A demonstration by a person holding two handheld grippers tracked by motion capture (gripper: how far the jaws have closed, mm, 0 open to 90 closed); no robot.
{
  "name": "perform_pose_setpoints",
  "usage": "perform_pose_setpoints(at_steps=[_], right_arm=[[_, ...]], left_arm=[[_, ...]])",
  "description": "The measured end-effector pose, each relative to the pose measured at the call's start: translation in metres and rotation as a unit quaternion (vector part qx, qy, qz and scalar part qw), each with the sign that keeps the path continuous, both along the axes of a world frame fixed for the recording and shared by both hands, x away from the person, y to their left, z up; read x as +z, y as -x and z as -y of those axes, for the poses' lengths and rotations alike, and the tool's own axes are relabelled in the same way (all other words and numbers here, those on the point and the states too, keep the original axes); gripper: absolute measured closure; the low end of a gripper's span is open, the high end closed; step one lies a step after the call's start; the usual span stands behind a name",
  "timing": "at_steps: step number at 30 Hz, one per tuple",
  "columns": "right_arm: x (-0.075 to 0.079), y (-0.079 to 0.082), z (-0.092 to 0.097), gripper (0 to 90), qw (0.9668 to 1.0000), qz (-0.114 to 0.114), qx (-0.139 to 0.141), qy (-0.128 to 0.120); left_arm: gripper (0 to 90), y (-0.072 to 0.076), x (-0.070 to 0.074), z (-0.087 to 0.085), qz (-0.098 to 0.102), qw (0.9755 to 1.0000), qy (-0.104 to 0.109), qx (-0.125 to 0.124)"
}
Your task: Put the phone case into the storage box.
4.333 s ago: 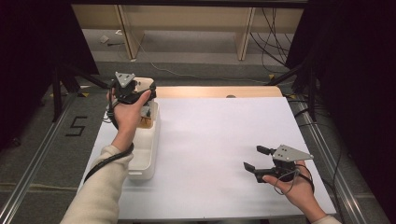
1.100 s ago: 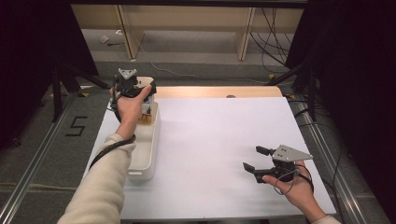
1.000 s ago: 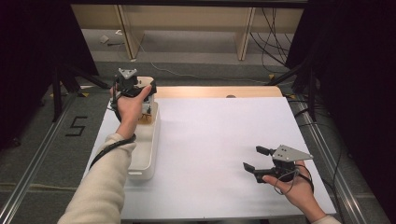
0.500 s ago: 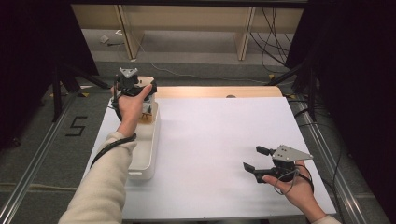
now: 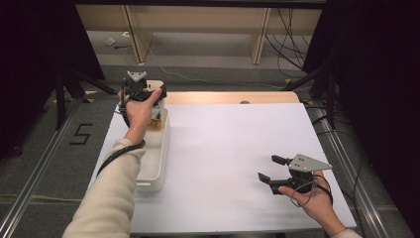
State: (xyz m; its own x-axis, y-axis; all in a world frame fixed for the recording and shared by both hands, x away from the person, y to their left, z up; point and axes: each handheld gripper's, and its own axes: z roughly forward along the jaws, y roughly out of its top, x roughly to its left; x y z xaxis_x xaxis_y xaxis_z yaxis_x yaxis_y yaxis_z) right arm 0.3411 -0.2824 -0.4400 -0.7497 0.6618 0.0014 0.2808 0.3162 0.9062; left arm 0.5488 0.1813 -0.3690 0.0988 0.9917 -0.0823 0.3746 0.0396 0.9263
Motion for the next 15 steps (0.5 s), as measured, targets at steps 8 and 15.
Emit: perform_pose_setpoints(at_steps=[8,15], right_arm=[[-0.0004,-0.0002,-0.0003,20.4,1.0000,-0.002,0.000,-0.001],[-0.0004,-0.0001,-0.0005,20.4,1.0000,-0.001,0.000,-0.001]], left_arm=[[10.4,-0.0024,0.0004,0.0007,-0.001,1.0000,0.000,-0.001],[10.4,-0.0039,-0.0016,0.0018,-0.005,1.0000,-0.003,-0.005]])
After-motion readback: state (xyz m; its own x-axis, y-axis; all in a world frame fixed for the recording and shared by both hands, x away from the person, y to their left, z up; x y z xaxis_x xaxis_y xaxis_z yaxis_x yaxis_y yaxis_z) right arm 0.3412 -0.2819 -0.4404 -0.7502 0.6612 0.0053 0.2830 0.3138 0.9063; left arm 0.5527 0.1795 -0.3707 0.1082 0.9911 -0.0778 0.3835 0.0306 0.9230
